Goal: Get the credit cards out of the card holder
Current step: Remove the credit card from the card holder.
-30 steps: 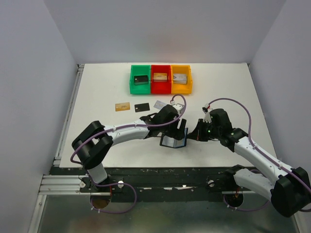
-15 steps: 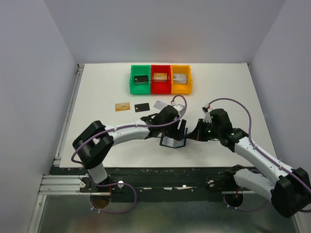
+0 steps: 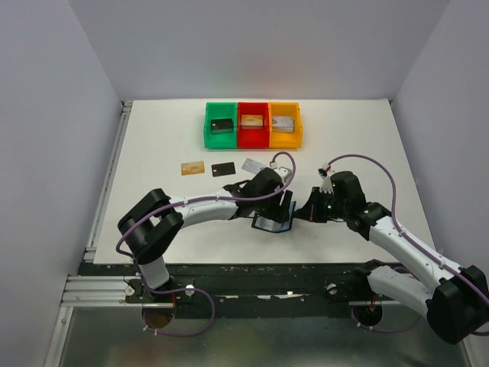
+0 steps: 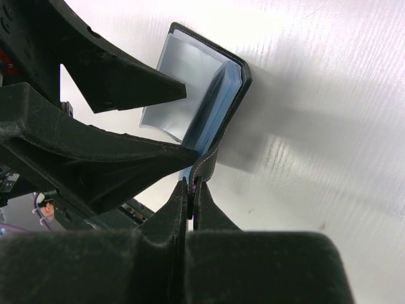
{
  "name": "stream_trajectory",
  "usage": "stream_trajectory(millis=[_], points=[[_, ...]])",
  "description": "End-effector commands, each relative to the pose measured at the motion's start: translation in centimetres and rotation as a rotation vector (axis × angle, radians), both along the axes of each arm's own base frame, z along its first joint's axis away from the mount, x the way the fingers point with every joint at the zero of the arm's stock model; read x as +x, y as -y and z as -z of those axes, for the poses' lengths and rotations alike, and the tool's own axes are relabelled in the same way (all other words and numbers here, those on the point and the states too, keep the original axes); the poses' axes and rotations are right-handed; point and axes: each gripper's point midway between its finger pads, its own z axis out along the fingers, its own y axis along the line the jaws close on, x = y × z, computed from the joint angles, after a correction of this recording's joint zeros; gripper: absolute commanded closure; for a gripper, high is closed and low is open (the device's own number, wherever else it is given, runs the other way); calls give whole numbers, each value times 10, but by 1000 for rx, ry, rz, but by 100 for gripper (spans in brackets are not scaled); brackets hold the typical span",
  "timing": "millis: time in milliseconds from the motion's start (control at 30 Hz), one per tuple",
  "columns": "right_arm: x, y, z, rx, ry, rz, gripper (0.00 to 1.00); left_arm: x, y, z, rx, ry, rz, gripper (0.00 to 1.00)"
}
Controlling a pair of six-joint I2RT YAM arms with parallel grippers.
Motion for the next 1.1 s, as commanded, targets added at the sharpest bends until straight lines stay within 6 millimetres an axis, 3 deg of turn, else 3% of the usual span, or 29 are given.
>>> stream_trajectory(millis=[0,167,667,1067], points=[[5,-4,-14,27,37,-4,100,-1,-1,0,15,8,1,28],[5,-1,-10,16,33,3,100,4,-10,-4,30,36,-42,23],[4,2,-6,-2,26,14,100,13,-29,-4,89,78,-126,22],[6,2,-5,-8,22,15,100,11,-22,-8,63,83,-92,20]])
